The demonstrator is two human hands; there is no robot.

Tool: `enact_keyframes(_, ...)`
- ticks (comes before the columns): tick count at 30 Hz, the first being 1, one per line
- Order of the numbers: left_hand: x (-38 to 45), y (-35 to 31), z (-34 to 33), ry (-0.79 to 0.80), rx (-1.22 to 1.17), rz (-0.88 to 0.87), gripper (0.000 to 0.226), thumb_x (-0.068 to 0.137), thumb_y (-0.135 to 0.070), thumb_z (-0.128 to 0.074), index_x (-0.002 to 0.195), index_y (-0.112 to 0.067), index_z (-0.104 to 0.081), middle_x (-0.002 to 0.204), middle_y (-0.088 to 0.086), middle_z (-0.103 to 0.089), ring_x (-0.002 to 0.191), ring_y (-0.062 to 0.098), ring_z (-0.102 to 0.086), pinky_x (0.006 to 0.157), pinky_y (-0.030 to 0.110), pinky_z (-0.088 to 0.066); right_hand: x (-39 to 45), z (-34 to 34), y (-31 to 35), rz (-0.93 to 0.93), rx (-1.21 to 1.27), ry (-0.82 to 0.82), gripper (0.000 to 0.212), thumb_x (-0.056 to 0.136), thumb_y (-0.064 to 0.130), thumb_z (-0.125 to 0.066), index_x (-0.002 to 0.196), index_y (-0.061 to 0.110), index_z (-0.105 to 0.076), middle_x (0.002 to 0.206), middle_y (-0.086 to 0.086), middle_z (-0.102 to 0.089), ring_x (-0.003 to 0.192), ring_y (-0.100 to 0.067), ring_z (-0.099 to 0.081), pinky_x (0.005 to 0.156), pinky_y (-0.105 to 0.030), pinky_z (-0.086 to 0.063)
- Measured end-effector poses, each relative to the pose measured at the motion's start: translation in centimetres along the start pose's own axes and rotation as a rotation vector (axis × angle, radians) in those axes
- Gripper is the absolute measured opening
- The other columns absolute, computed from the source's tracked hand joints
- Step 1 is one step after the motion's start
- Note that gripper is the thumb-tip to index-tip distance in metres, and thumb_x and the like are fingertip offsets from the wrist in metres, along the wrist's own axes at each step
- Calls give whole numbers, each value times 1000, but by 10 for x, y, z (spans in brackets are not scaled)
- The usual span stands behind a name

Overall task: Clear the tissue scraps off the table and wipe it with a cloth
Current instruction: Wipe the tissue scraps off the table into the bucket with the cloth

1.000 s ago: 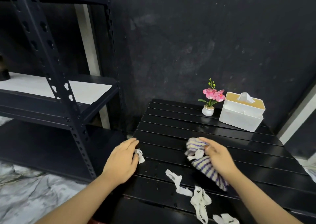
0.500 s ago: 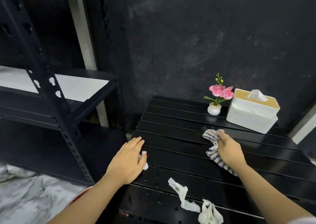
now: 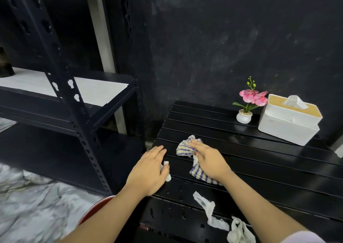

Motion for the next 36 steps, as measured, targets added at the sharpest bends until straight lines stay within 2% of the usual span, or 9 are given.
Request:
enact_keyframes(11,-1,1,2,7,-48,32,50,97,-30,-32,146,-20,-27,156,-6,-21,144,8,-13,115,24,-8,-36,-21,38,92,19,102,41,95,6,-40,131,22,-50,144,4,-45,135,-4,-34,108,-6,-17)
enact_keyframes(15,-2,3,2,7,-62,37,49,97,-28,-32,145,-19,-29,156,-6,-23,144,9,-15,115,24,-9,-52,-25,47,137,48,148,40,94,1,-41,128,18,-54,140,3,-50,130,2,-35,102,5,-14)
enact_keyframes(21,-4,1,4,28,-74,51,48,98,-27,-31,145,-19,-29,155,-5,-24,144,10,-15,116,26,-11,-61,-16,47,60,149,135,42,93,-1,-40,125,20,-57,136,3,-53,122,6,-43,94,8,-23)
enact_keyframes(23,-6,-1,6,47,-87,53,47,98,-25,-31,145,-18,-30,155,-5,-24,144,10,-15,116,26,-10,-65,0,42,-9,195,45,43,93,0,-38,123,23,-58,131,6,-56,104,16,-51,83,8,-33)
enact_keyframes(26,-13,-7,12,75,-82,33,47,99,-25,-30,145,-18,-29,156,-5,-23,144,12,-14,116,26,-9,-80,34,23,-126,235,-117,44,93,1,-39,119,28,-60,119,7,-62,86,3,-65,65,-5,-48)
enact_keyframes(29,-24,-12,20,65,-83,24,47,99,-27,-30,145,-19,-28,156,-6,-22,144,14,-15,117,27,-9,-105,74,-5,-254,187,-271,42,93,2,-38,120,27,-60,119,-1,-65,52,11,-54,45,-5,-40)
enact_keyframes(32,-45,-17,21,56,-48,10,48,99,-26,-29,146,-18,-27,156,-4,-22,145,13,-14,117,27,-8,-139,107,-26,-335,73,-357,40,94,3,-38,123,21,-59,126,-2,-62,67,4,-51,56,-4,-38)
enact_keyframes(34,-60,-21,21,43,-23,3,49,98,-27,-29,146,-17,-26,156,-3,-23,145,13,-13,118,27,-6,-166,122,-39,-401,28,-378,39,94,2,-37,123,16,-58,128,-6,-60,85,-12,-54,71,-14,-40)
enact_keyframes(36,-77,-25,21,41,-12,-7,51,98,-29,-32,146,-17,-24,156,-3,-22,145,12,-13,118,27,-6,-196,133,-51,-483,6,-402,39,94,2,-37,124,13,-57,126,-11,-61,88,-21,-56,77,-22,-40)
Point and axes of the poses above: each hand's wrist, its own x-axis towards the middle knuckle, its own z-axis out of the back of the hand, y = z × x, the point moved 9 cm from there along x, towards the middle knuckle
